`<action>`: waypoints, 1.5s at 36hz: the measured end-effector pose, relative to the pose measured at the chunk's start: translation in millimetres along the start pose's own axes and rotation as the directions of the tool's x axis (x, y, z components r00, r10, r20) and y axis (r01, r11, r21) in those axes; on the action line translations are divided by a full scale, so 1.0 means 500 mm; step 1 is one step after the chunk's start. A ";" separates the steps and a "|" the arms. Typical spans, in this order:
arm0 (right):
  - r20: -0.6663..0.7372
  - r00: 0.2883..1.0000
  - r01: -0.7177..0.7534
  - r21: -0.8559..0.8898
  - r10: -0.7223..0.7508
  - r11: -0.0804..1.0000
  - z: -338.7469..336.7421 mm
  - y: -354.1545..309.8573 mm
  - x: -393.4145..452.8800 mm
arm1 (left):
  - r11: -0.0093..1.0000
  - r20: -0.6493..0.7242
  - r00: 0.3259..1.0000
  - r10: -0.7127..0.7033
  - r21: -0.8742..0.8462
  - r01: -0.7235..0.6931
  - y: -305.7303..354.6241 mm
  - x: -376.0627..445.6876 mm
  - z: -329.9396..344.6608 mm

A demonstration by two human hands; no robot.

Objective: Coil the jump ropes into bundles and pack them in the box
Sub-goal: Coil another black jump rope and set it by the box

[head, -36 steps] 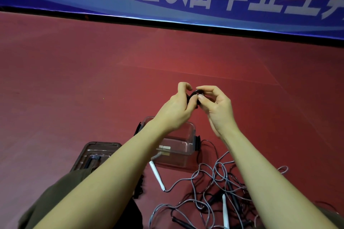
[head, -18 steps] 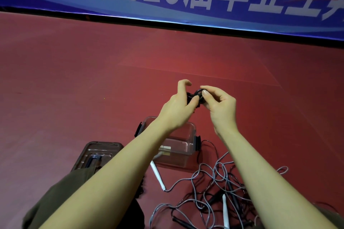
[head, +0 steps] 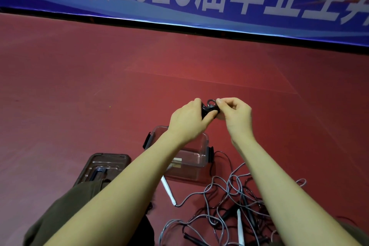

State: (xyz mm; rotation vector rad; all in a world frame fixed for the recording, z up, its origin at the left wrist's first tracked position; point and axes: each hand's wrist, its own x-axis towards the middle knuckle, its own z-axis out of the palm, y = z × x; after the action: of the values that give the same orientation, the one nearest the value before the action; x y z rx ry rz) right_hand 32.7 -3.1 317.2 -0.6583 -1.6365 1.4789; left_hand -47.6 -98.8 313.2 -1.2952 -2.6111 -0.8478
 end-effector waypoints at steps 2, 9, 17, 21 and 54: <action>0.010 1.000 0.002 -0.084 -0.001 0.996 0.002 -0.001 0.006 | 0.988 -0.063 0.994 0.091 0.129 -0.083 -0.004 0.001 0.005; 0.093 0.993 -0.042 -0.308 0.074 0.950 0.002 -0.012 0.011 | 0.925 -0.060 0.947 0.317 0.238 -0.295 -0.012 -0.007 0.029; 0.165 0.931 0.346 -0.679 -0.324 0.648 0.004 -0.009 -0.004 | 0.934 0.012 0.980 0.199 0.302 -0.193 0.002 -0.001 0.024; 0.207 0.880 0.442 -0.684 -0.427 0.580 0.005 -0.005 -0.012 | 0.965 -0.012 0.991 0.130 0.232 -0.123 0.003 0.000 0.017; 0.236 0.962 -0.047 -0.347 0.136 0.937 0.048 0.069 -0.040 | 0.950 0.204 0.976 -0.078 -0.282 0.135 -0.068 -0.077 0.019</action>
State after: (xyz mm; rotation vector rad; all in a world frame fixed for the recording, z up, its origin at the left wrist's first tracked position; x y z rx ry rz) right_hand 18.2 -26.4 279.5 -0.7643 -2.1175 1.4047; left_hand -47.6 -137.2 277.8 -1.3745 -2.8073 -1.2297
